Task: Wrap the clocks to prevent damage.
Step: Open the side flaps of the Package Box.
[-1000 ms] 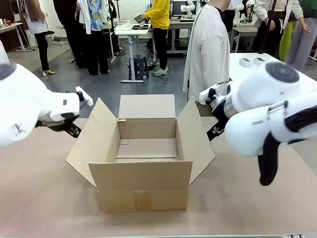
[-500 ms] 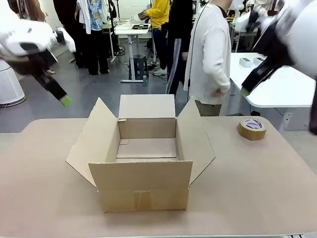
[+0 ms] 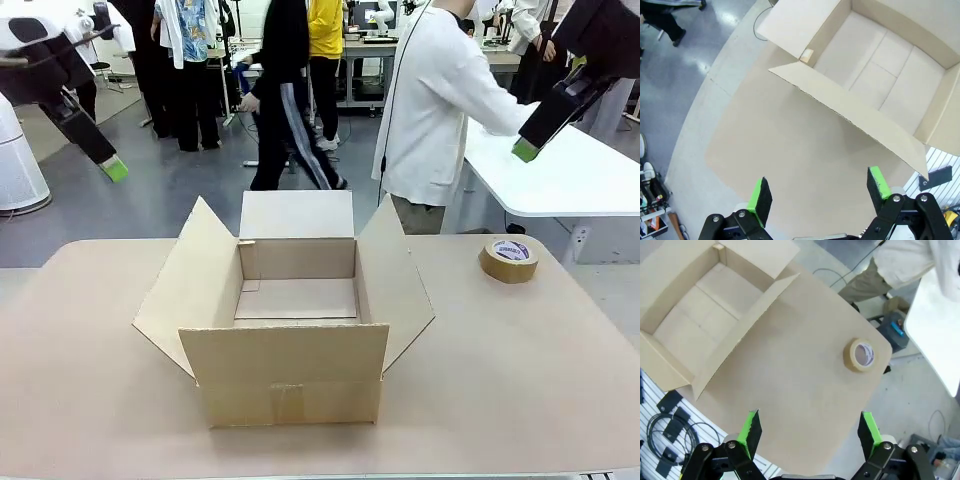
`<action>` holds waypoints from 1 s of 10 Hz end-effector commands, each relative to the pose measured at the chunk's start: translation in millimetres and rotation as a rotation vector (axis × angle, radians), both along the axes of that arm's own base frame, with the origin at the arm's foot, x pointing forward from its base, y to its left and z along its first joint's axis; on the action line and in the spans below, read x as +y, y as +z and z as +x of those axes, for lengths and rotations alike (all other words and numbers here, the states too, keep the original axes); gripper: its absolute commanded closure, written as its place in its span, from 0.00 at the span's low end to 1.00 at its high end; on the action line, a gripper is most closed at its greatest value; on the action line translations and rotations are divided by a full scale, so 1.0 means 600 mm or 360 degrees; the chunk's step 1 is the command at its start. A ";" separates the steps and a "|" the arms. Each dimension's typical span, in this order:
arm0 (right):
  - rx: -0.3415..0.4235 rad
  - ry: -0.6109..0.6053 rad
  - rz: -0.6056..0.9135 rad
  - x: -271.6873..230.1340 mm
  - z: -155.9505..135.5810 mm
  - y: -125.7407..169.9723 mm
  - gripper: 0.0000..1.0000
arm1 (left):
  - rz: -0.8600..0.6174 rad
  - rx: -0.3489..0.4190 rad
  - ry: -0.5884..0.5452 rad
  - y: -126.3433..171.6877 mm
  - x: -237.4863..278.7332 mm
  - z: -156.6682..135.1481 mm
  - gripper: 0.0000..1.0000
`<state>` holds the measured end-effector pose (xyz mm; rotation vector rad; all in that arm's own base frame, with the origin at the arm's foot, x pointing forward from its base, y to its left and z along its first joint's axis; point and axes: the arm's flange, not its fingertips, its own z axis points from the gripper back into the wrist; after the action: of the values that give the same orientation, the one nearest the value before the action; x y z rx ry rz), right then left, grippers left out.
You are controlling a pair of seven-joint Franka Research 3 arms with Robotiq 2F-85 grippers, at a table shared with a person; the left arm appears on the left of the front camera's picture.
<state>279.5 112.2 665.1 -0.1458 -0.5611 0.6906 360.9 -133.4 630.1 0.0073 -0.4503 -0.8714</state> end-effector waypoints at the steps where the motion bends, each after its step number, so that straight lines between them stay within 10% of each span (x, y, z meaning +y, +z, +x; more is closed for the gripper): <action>1: -0.0009 0.0007 0.0005 0.001 0.010 -0.013 0.00 | -0.0019 -0.0018 -0.0001 -0.014 0.004 0.002 0.00; 5: 0.0345 0.0559 0.0472 -0.126 0.071 0.038 0.00 | -0.0432 0.0435 -0.0677 0.046 0.104 0.061 0.00; 10: 0.0042 0.0903 0.1019 -0.255 0.106 0.021 0.00 | -0.0838 0.0177 -0.0926 0.090 0.234 0.087 0.00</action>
<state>334.0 -39.5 695.1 0.5761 -0.7437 1.0114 402.6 2.2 695.2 -0.6401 -0.5495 -1.2665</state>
